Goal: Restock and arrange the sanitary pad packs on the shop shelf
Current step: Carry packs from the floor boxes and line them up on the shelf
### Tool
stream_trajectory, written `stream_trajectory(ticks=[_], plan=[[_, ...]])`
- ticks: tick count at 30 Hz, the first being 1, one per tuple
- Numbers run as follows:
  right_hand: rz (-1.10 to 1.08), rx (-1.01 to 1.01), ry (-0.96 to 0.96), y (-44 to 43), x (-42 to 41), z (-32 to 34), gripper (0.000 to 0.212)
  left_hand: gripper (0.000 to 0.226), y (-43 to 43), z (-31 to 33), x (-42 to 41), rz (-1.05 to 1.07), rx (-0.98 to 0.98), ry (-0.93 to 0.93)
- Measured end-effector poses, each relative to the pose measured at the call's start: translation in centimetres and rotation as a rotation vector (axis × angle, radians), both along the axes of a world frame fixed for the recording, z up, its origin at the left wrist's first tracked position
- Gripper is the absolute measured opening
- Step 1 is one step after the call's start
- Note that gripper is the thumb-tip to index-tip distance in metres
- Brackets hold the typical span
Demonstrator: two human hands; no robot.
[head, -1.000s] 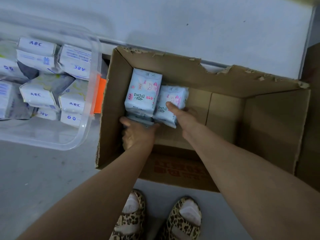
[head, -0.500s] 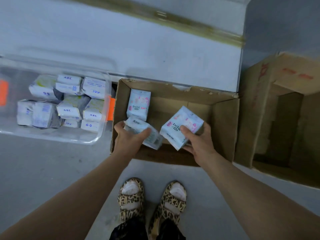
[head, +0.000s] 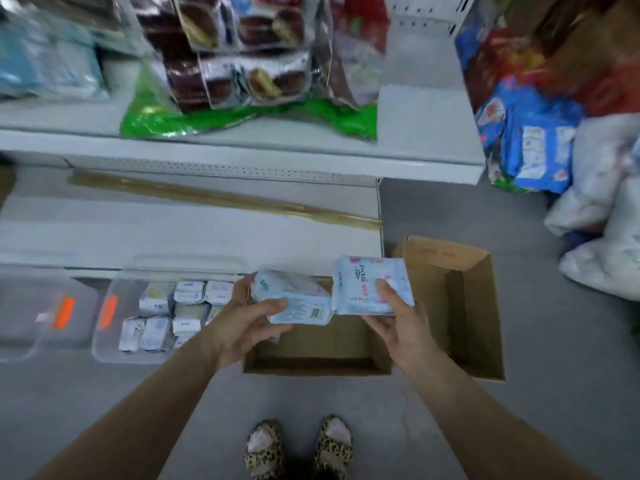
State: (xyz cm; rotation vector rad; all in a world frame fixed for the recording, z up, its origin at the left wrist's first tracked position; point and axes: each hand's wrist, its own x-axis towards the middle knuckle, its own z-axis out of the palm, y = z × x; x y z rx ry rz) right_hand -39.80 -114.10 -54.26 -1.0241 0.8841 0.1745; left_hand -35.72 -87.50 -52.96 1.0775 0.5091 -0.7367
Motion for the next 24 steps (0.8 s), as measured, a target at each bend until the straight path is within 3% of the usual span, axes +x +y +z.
stream_trajectory(ticks=[3, 6, 9, 14, 19, 24], plan=[[-0.041, 0.008, -0.094, 0.0, -0.1, 8.7, 0.089, 0.085, 0.4, 7.6, 0.6, -0.071, -0.042, -0.071], [-0.071, 0.021, -0.243, 0.1, -0.1, 16.6, 0.098, 0.111, 0.5, 15.5, 1.7, -0.197, -0.032, -0.206], [-0.087, 0.012, -0.397, 0.3, 0.5, 23.7, 0.114, 0.097, 0.5, 23.6, 3.0, -0.269, 0.004, -0.377], [-0.057, -0.116, -0.698, 0.5, 2.6, 34.5, 0.063, 0.092, 0.8, 36.4, 4.6, -0.263, 0.091, -0.673], [-0.041, -0.123, -0.878, 0.9, 3.9, 43.0, 0.065, 0.082, 1.4, 44.9, 5.0, -0.218, 0.055, -0.817], [-0.061, -0.202, -0.909, 0.8, 4.8, 49.2, 0.063, 0.064, 0.2, 49.3, 6.3, 0.005, -0.098, -0.817]])
